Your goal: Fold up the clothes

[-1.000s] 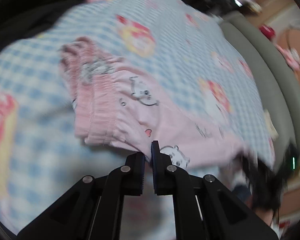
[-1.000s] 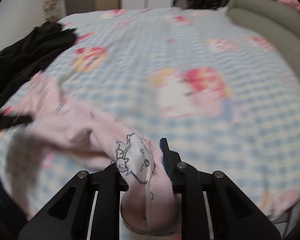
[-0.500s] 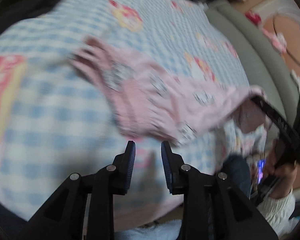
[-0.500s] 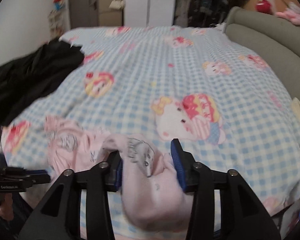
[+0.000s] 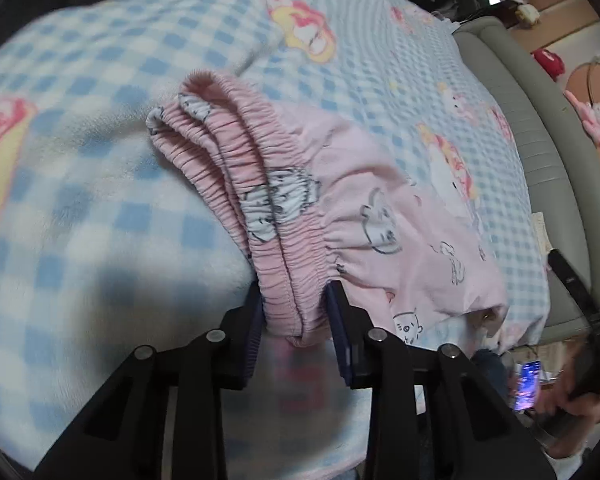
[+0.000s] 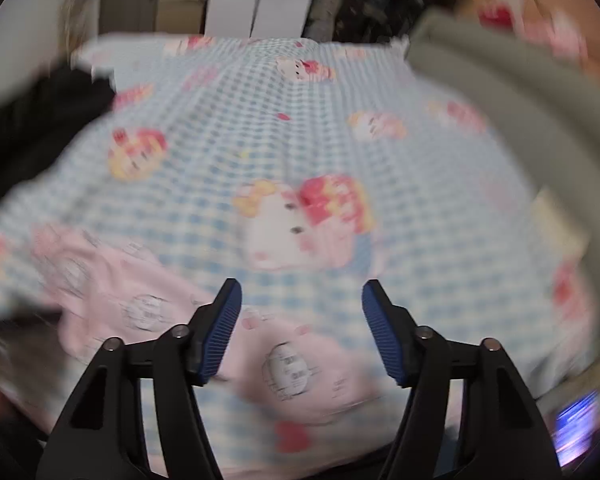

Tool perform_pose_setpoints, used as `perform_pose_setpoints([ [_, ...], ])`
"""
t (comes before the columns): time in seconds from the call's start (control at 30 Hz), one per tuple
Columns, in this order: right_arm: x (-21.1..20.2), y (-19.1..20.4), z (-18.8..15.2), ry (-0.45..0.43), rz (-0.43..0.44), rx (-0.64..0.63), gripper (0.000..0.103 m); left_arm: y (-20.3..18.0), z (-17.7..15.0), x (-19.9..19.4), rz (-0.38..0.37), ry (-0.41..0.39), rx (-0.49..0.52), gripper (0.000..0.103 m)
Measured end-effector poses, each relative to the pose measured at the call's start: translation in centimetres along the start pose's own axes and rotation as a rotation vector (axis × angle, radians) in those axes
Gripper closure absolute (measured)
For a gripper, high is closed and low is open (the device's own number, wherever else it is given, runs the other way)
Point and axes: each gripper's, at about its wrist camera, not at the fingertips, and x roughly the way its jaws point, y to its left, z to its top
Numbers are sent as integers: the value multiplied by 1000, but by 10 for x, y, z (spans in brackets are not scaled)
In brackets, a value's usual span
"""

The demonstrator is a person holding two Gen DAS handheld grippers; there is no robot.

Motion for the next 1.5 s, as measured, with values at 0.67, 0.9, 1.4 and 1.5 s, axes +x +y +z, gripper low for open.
perform_pose_setpoints([
  [0.67, 115, 145, -35, 205, 324, -230, 94, 49, -7, -40, -15, -92, -73, 77],
  [0.9, 63, 50, -27, 86, 312, -41, 95, 9, 1, -36, -33, -94, 38, 67],
  [1.4, 36, 59, -52, 108, 341, -210, 67, -34, -25, -16, -174, -53, 135, 53],
  [1.5, 30, 78, -55, 90, 334, -303, 50, -23, -28, -24, -222, -77, 104, 53],
])
